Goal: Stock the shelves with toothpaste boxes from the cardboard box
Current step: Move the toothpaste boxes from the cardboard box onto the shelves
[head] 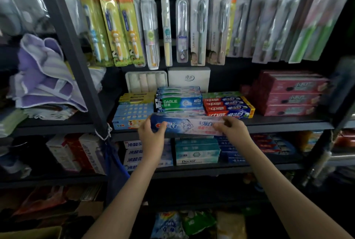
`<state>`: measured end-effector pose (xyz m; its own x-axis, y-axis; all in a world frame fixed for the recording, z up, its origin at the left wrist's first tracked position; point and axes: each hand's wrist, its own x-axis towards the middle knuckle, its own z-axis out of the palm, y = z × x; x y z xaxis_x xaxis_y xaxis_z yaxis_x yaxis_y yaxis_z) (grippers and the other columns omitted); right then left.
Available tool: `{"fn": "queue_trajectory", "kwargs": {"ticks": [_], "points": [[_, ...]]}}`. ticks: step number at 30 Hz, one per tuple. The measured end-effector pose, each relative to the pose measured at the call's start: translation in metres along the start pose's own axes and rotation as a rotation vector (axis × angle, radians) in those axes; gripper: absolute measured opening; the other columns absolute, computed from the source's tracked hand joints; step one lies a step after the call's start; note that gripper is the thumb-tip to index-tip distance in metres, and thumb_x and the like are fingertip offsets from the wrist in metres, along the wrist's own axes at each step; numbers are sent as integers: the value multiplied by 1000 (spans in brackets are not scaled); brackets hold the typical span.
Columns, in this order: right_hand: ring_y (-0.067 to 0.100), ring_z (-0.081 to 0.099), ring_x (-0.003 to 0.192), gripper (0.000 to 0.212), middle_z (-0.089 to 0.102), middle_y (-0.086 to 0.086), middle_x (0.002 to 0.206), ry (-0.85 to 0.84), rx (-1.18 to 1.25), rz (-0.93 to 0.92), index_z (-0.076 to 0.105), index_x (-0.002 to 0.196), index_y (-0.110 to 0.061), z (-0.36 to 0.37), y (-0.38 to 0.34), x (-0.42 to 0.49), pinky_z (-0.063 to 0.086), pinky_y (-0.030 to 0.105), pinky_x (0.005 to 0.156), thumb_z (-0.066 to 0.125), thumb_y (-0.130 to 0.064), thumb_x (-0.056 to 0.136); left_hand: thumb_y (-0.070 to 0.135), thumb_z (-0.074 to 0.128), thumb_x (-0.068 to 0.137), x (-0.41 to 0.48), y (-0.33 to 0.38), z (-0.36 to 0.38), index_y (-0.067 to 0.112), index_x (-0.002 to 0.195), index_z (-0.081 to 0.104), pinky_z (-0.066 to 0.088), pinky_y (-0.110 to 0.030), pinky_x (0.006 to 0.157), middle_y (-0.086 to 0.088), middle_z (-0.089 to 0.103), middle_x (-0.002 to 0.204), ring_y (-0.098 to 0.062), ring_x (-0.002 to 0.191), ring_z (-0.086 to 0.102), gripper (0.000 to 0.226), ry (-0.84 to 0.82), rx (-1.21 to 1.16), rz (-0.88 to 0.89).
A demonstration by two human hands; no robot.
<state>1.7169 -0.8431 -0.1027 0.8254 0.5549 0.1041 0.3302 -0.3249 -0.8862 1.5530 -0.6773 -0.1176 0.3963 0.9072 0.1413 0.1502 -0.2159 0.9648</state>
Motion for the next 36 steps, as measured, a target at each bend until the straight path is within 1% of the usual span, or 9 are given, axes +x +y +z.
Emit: {"fn": "queue_trajectory", "kwargs": {"ticks": [4, 7, 11, 15, 19, 22, 25, 29, 36], "points": [[17, 58, 94, 46, 64, 1, 108, 3, -17, -12, 57, 125, -13, 7, -9, 13, 43, 27, 74, 65, -36, 87, 15, 53, 96, 6, 5, -9, 13, 126, 52, 38, -29, 79, 5, 49, 109, -12, 97, 51, 29, -25, 1, -14], [13, 54, 74, 33, 63, 3, 90, -8, -27, -1, 63, 105, -9, 13, -11, 14, 40, 26, 60, 59, -39, 90, 17, 53, 97, 7, 1, -14, 12, 121, 54, 42, -32, 78, 11, 53, 95, -9, 84, 53, 25, -44, -16, -52], [17, 56, 79, 38, 63, 4, 90, -12, -8, 47, 61, 98, -11, 20, -5, 14, 45, 33, 69, 49, -47, 93, 31, 59, 94, 8, -12, -17, 14, 119, 57, 43, -33, 87, 1, 61, 115, -20, 105, 57, 31, -44, -71, -160], [19, 53, 77, 45, 62, 11, 94, 10, 9, 67, 59, 98, -2, 26, -3, 16, 39, 31, 63, 43, -44, 97, 32, 57, 94, 10, -15, -11, 16, 121, 57, 41, -33, 81, 1, 61, 116, -18, 98, 56, 31, -15, -44, -155], [30, 54, 87, 34, 58, 13, 89, 30, -26, 38, 53, 85, -7, 34, -2, 20, 39, 36, 68, 41, -36, 98, 25, 54, 97, 11, -13, -7, 13, 132, 50, 44, -34, 80, 4, 51, 121, -18, 97, 53, 38, 5, 9, -147], [22, 54, 91, 24, 58, 8, 104, -39, -30, -4, 54, 107, -10, 40, -4, 18, 40, 27, 67, 48, -31, 97, 25, 51, 98, 15, -16, -12, 14, 138, 45, 49, -43, 93, -6, 52, 130, -27, 108, 56, 42, 47, 62, -138], [24, 49, 119, 53, 52, 7, 130, -91, -26, -34, 42, 140, -13, 47, -8, 12, 40, 30, 90, 59, -30, 93, 22, 49, 99, 19, -19, -23, 12, 139, 44, 48, -39, 92, -6, 50, 132, -28, 113, 54, 41, 100, 142, -105], [20, 54, 107, 52, 55, 4, 125, -146, 6, 20, 48, 134, -13, 63, -11, 6, 41, 29, 84, 62, -37, 90, 29, 47, 98, 26, -35, -38, 13, 134, 46, 45, -52, 94, -12, 50, 131, -35, 116, 50, 40, 157, 192, -190], [16, 57, 90, 35, 62, 2, 104, -112, 25, 89, 59, 111, -12, 75, 3, -8, 40, 28, 70, 56, -42, 93, 34, 48, 93, 17, -58, -43, 10, 113, 54, 45, -46, 83, -12, 58, 112, -35, 103, 54, 31, 118, 173, -253]]}}
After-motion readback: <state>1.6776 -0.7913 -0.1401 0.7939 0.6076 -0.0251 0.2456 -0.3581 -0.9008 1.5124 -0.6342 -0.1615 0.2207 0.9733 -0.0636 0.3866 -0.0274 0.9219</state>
